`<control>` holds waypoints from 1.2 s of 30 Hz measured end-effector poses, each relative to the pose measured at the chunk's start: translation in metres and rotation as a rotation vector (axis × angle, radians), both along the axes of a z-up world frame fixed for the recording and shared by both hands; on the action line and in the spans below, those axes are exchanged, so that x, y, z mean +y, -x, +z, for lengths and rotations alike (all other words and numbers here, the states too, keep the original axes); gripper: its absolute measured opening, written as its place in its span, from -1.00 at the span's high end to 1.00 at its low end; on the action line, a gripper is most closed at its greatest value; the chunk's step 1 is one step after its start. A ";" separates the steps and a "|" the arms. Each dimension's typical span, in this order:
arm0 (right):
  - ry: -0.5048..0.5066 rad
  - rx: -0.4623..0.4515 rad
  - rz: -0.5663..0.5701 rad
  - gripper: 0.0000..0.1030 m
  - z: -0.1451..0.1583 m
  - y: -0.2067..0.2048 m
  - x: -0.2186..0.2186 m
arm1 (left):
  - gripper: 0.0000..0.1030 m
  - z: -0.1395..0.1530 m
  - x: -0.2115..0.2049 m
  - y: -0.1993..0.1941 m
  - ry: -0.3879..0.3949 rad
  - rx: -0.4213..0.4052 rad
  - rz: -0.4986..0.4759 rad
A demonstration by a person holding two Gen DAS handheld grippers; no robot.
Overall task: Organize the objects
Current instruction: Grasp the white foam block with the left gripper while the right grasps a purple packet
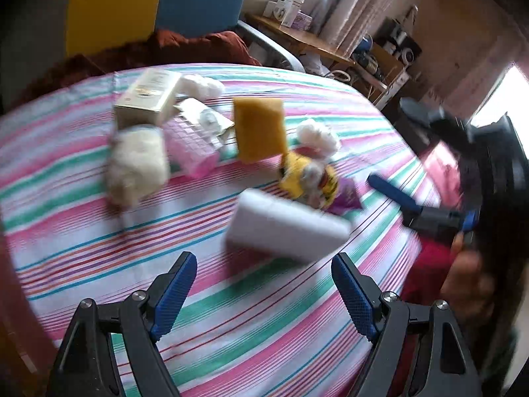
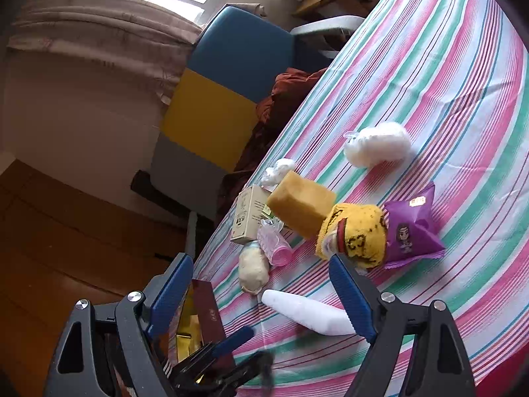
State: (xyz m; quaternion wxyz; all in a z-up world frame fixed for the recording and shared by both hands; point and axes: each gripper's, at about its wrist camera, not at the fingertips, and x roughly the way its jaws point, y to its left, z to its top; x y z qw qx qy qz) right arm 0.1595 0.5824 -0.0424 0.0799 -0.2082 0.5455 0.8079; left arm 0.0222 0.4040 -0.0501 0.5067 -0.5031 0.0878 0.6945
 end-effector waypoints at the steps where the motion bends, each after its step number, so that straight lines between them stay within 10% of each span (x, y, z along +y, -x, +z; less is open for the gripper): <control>1: 0.001 0.004 0.000 -0.68 0.000 -0.001 0.000 | -0.63 0.000 0.007 -0.001 -0.005 -0.008 0.008; 8: 0.011 0.017 0.010 -0.68 0.000 -0.001 -0.001 | -0.63 -0.016 0.037 0.008 0.080 -0.046 0.105; 20: 0.023 0.010 0.004 -0.68 -0.003 -0.001 0.000 | -0.69 -0.030 -0.037 -0.003 0.090 -0.077 0.115; 26: 0.022 0.006 0.007 -0.68 -0.003 -0.001 0.000 | -0.70 -0.013 -0.036 -0.024 0.095 0.148 -0.031; 31: 0.027 0.006 0.010 -0.68 -0.003 0.000 -0.001 | -0.72 -0.001 -0.018 -0.054 0.105 0.527 -0.414; 36: 0.043 0.017 0.002 -0.68 -0.005 -0.002 0.001 | -0.76 -0.009 0.000 -0.062 0.126 0.675 -0.683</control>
